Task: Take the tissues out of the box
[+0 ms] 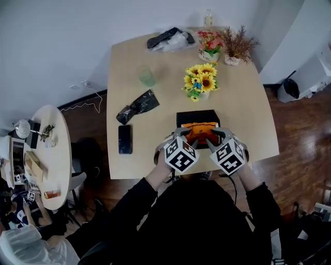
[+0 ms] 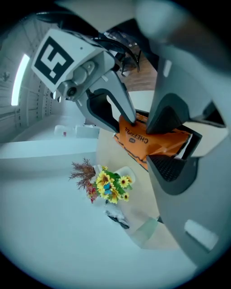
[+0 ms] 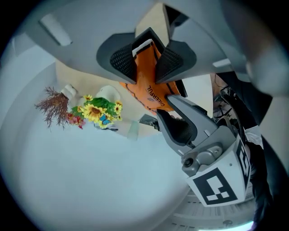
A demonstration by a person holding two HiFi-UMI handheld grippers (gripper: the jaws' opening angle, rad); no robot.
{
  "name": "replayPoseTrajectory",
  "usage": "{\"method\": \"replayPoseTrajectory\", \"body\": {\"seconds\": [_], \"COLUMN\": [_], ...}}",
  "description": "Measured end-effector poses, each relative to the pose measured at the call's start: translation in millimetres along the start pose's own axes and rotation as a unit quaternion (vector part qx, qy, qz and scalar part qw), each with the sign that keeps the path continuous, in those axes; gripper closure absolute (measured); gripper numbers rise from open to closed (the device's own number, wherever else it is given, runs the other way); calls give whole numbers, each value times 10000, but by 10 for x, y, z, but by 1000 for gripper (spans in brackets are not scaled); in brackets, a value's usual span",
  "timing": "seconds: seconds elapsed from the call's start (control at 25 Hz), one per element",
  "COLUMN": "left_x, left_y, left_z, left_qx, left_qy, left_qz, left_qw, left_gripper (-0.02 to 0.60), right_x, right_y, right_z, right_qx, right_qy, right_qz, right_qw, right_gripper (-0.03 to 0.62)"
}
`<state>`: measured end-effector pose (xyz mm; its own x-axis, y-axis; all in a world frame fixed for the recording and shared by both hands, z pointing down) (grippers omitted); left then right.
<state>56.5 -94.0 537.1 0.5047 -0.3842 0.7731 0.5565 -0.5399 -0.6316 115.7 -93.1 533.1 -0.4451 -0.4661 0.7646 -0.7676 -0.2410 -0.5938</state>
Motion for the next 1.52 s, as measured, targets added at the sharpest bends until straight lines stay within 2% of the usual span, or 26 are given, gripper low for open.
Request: {"method": "replayPoseTrajectory", "body": {"seconds": [0.2,0.32,0.64,0.8,0.92,1.08,1.52], "left_x": [-465,-759,-1444,-1640,-1660,-1525,-998], "left_y": [161,94,-686,-1137,-1368,-1628,-2381], "left_z": [-135,-300,-728,-836,-871,-875,-686], "left_qx": [-37,-247,-1123,-1581,-1751,-1721,-1673], "left_qy": [366,679,1580,1847,1888,1834,1233], "left_qz": [355,450,332,187,92,-133,-796], "left_qw": [9987,9964,9805,9698,9662,9678,9749], "left_gripper": [460,464,469,472,475,476,480], "right_x": [-239,-256,143,376,512,729,1180], "right_y": [453,802,1599,1815,1843,1719,1189], "right_z": [51,-22,-704,-1102,-1291,-1477,-2047], "right_qx": [-310,-674,-1631,-1987,-2002,-1836,-1875], "right_qy": [-113,-12,875,1307,1493,1628,1855], "right_qz": [469,735,1135,1177,1122,926,180], "right_qw": [9984,9950,9761,9641,9618,9650,9644], "right_gripper": [468,476,488,491,494,494,497]}}
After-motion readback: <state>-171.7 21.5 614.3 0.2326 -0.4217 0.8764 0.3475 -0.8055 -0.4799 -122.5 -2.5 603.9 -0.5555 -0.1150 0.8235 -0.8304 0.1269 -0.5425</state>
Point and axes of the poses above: the fingertips, and each gripper's own axes: x forward along the fingers, z to its right, y out of its top, the point moved 2 cm from there along -x, backward along the fingers, and after that the axes turned 10 degrees about -x, right-handed, at the moved point
